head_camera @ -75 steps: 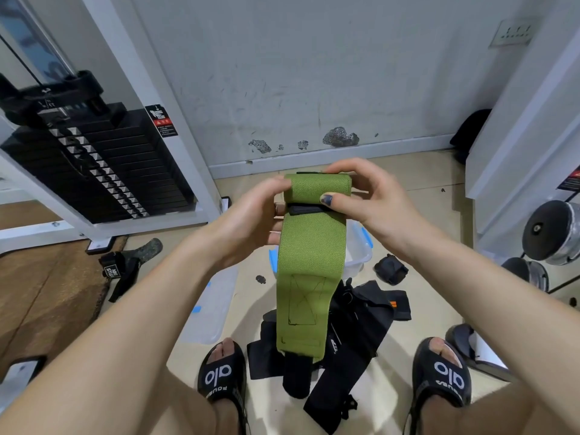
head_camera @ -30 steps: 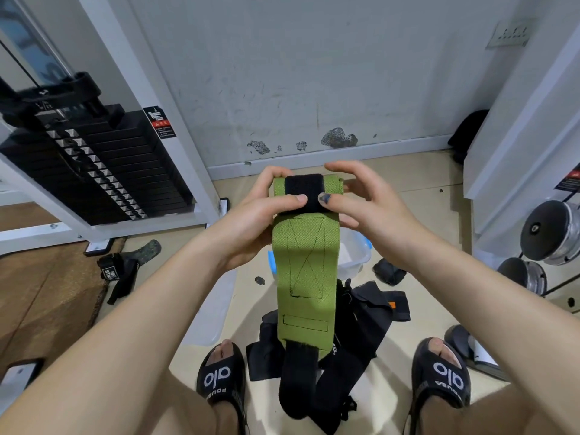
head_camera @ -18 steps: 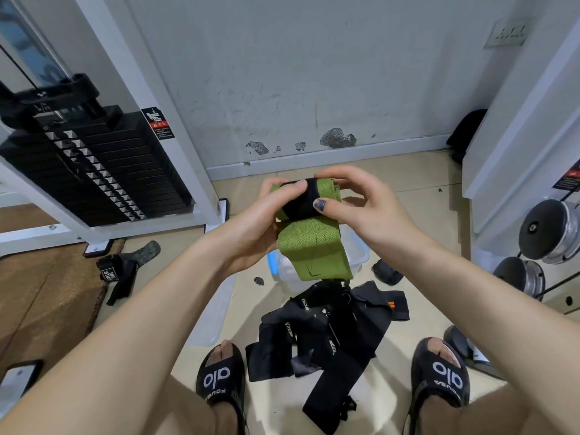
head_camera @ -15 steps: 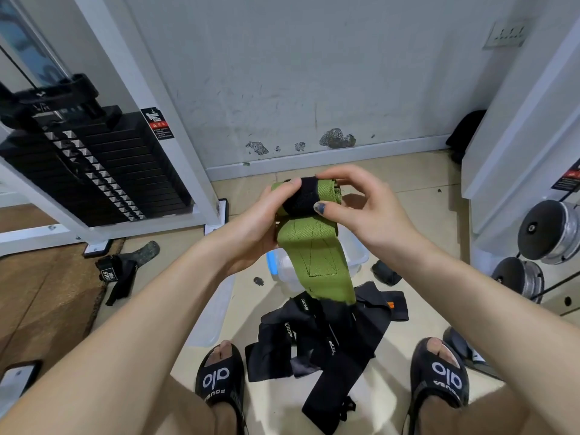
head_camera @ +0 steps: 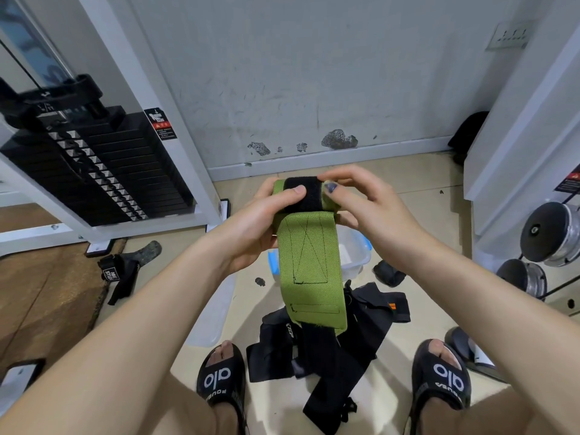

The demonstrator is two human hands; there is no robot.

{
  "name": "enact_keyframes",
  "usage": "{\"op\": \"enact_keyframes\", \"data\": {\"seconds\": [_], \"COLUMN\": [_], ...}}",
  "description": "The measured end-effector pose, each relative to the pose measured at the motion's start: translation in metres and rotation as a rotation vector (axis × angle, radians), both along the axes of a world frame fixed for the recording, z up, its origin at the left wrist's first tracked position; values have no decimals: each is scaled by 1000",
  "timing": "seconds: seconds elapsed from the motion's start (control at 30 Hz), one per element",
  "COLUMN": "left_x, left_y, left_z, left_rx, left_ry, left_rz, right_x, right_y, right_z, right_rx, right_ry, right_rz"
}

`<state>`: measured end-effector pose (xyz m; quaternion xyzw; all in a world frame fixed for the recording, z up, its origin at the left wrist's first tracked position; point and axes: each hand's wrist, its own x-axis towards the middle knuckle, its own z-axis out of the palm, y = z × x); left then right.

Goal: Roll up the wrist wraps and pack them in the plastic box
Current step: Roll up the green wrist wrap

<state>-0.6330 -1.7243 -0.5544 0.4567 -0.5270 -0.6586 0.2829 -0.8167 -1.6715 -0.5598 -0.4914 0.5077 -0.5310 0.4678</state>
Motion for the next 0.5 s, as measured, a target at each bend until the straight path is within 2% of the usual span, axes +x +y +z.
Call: {"op": "enact_keyframes", "data": {"seconds": [0.2,0.33,0.5], "left_x": [0,-1,-8], "left_y": [1,2,12], "left_z": [1,-1,1], "left_rx": [-99,-127,15], "left_ry": [1,-5,-110], "left_rz": [-25,-39,-112], "right_x": [-1,-4,-7], "right_y": [-4,-4,-3], "right_z": [1,0,0], "right_rx": [168,115,16], "right_ry": [-128,-174,-79], "right_rz": [-16,-25,-70]}}
